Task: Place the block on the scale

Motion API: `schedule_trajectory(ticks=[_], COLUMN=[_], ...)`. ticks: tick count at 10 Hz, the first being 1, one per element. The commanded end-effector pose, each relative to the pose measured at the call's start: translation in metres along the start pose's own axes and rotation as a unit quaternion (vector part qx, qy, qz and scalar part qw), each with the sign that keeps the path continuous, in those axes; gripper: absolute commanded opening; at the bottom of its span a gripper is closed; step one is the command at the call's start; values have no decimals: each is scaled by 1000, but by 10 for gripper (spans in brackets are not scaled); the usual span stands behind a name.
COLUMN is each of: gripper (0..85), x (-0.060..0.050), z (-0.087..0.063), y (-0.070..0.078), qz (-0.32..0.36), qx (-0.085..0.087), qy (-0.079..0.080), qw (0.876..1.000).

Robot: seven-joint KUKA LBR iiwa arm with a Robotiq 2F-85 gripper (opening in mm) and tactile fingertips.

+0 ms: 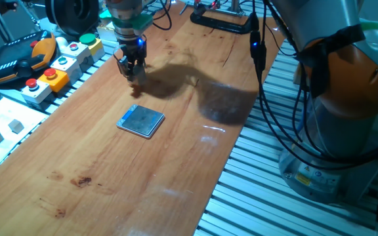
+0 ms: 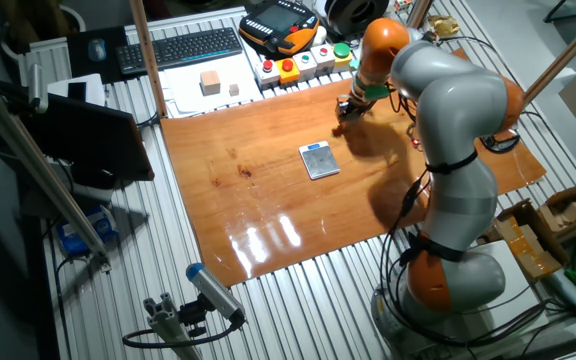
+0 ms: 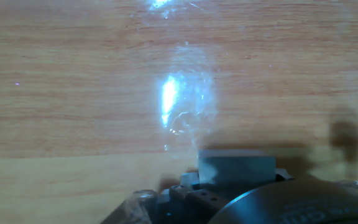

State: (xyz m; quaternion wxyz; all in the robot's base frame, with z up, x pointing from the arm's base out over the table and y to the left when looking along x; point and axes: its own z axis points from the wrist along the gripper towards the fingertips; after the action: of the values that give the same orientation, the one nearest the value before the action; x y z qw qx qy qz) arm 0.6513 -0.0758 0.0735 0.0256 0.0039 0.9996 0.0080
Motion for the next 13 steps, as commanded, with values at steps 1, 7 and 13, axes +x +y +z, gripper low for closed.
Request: schedule_trajectory(ticks=[1,7,13], gripper=[7,7,7], x=[6,39,59], z=[-7,-27,-32], y=[6,44,72], qz=[3,4,6], qx=[2,3,12], qy=[1,5,13], qw=[1000,1000,1000])
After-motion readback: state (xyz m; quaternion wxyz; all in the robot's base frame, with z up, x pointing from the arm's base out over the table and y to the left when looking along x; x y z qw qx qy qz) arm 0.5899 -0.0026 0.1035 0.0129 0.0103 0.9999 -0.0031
